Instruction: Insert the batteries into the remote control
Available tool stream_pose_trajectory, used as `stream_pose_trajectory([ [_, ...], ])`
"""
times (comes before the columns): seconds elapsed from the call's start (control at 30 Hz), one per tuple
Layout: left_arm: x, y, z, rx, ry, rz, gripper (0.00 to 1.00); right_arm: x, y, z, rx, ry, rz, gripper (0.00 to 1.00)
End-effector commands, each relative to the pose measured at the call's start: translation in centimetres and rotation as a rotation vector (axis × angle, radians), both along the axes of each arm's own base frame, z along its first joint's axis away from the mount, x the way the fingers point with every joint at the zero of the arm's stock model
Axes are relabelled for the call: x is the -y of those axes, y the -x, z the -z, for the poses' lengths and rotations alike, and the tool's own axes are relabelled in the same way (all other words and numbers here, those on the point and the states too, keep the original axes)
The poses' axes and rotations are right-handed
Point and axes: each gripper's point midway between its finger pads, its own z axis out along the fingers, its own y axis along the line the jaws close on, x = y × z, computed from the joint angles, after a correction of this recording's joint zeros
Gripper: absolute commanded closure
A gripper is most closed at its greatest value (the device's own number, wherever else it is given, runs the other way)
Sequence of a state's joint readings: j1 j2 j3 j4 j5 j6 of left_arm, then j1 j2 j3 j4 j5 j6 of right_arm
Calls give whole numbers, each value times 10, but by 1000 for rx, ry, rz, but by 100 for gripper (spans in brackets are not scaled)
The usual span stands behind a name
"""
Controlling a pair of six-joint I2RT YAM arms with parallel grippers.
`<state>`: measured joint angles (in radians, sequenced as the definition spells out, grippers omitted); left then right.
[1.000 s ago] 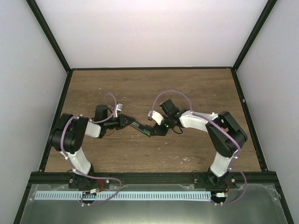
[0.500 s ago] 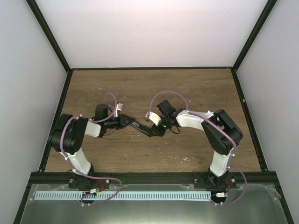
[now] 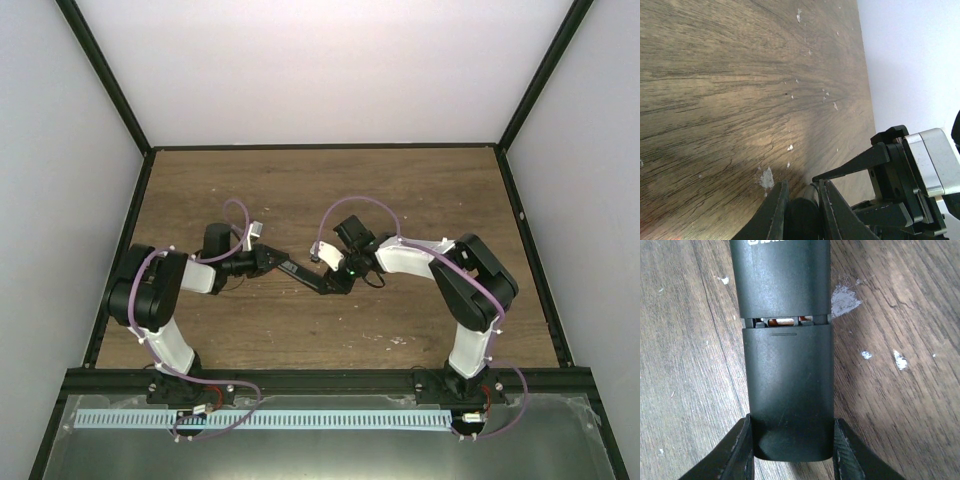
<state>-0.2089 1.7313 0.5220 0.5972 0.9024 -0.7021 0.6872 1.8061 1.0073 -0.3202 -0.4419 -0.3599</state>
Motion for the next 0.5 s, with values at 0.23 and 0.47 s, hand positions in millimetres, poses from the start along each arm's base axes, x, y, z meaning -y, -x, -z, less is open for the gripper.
stream_pose_trajectory([
  [0.23,-9,-7,10,36,-72,-35,100,-10,1,4,-4,13,-26,77],
  [0.47,-9,-7,10,38,-75,-33,100,-9,-1,5,15,20,-25,73],
])
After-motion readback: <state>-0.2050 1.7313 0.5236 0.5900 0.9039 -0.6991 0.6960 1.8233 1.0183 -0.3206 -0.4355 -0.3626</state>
